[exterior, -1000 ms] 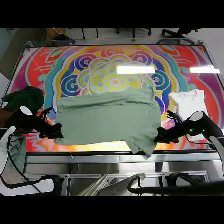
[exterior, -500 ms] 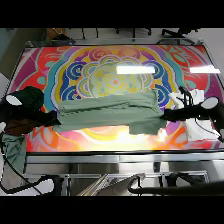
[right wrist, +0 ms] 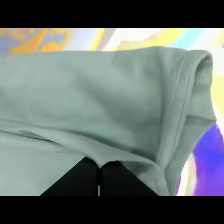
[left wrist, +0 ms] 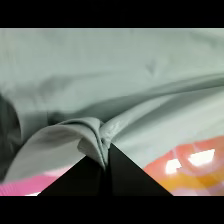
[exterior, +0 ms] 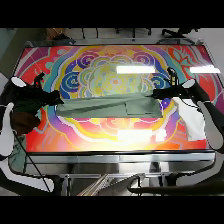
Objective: Fold the shirts.
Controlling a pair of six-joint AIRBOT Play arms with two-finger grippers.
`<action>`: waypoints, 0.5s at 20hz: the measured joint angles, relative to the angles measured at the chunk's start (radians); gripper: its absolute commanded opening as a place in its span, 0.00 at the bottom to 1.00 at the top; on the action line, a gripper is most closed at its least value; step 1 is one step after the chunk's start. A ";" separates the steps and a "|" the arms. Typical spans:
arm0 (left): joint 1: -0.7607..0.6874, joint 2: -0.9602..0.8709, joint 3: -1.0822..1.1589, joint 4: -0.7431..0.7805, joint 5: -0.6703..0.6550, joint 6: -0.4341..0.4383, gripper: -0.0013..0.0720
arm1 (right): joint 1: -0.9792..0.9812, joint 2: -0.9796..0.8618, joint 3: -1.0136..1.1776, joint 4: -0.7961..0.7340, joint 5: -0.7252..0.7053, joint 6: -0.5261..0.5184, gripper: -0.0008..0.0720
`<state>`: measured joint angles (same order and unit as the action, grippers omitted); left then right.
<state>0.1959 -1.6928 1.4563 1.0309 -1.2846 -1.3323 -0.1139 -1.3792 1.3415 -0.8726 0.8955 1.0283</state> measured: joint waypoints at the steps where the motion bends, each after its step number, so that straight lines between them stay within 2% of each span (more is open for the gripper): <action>1: -0.009 -0.039 0.023 -0.001 0.016 0.000 0.04 | 0.005 -0.023 0.013 0.003 -0.021 -0.010 0.34; 2: -0.016 -0.074 0.044 -0.001 0.026 0.000 0.17 | 0.006 -0.037 0.023 0.003 -0.035 -0.023 0.54; 3: -0.024 -0.106 0.068 -0.001 0.029 0.000 0.78 | 0.004 -0.046 0.032 0.003 -0.042 -0.032 0.55; 4: -0.031 -0.132 0.090 -0.003 0.027 0.000 0.94 | -0.001 -0.050 0.040 0.001 -0.040 -0.036 0.56; 5: -0.036 -0.156 0.114 -0.004 0.015 -0.001 0.93 | -0.011 -0.050 0.047 -0.002 -0.031 -0.043 0.77; 6: -0.040 -0.175 0.140 -0.004 -0.007 -0.003 0.93 | -0.025 -0.050 0.051 -0.006 -0.018 -0.044 0.93; 10: -0.035 -0.210 0.261 -0.004 -0.096 -0.016 0.93 | -0.092 -0.060 0.060 -0.012 0.079 -0.011 0.93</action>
<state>0.1604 -1.9030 1.7168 1.0271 -1.3808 -1.3479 -0.2058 -1.4391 1.4017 -0.8848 0.9745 1.0168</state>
